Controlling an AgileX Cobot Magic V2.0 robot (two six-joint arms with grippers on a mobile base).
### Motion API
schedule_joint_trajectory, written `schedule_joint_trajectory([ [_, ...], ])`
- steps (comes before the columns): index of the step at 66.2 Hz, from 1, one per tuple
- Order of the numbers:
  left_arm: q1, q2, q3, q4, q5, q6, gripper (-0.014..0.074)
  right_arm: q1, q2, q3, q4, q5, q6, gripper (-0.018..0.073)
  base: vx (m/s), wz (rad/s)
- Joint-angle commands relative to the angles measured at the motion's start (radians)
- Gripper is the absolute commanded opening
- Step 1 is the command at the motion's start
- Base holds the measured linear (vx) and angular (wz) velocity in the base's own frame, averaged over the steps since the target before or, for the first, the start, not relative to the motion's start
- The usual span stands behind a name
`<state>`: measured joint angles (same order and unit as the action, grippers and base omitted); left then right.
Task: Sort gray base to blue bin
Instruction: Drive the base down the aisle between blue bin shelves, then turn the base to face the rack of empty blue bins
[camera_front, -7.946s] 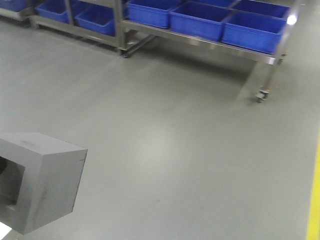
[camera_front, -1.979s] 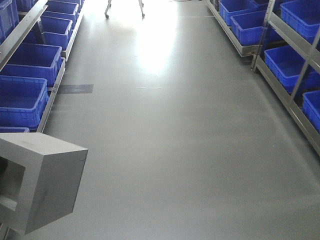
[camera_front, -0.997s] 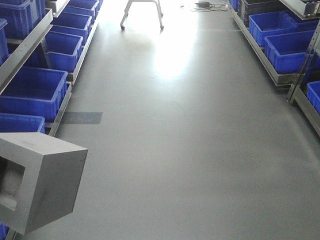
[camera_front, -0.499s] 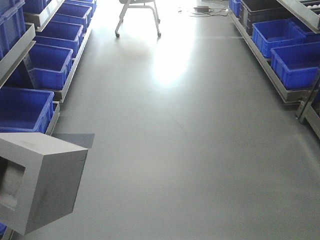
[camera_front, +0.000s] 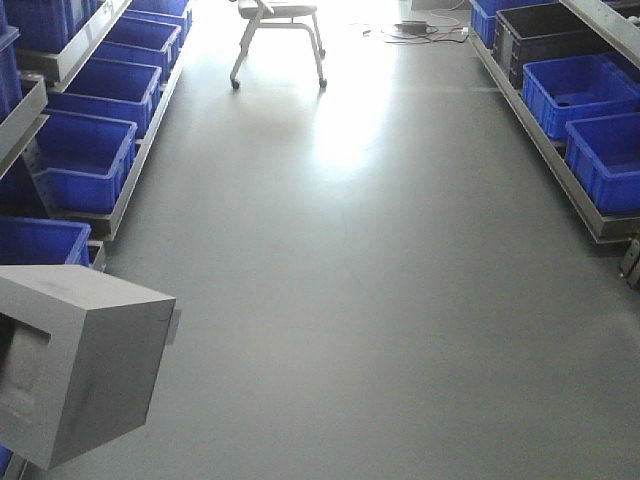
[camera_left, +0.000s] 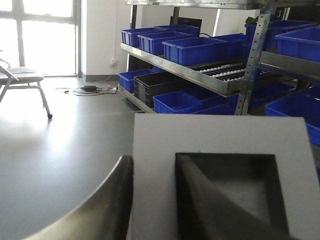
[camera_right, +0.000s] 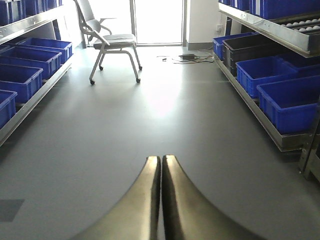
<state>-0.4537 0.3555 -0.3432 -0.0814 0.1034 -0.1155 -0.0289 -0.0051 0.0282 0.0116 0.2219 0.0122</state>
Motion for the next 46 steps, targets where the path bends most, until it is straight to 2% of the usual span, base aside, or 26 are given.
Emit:
schedule_joint_trajectory([
  [1, -0.006, 0.002, -0.029, -0.007, -0.112, -0.005, 0.0002, -0.003, 0.018, 0.002, -0.005, -0.072, -0.012, -0.0005, 0.39, -0.06],
  [27, -0.006, 0.002, -0.029, -0.007, -0.112, -0.005, 0.0002, -0.003, 0.018, 0.002, -0.005, -0.072, -0.012, -0.0005, 0.36, -0.01],
  [46, -0.006, 0.002, -0.029, -0.007, -0.112, -0.005, 0.0002, -0.003, 0.018, 0.002, -0.005, -0.072, -0.012, -0.0005, 0.3, 0.41],
])
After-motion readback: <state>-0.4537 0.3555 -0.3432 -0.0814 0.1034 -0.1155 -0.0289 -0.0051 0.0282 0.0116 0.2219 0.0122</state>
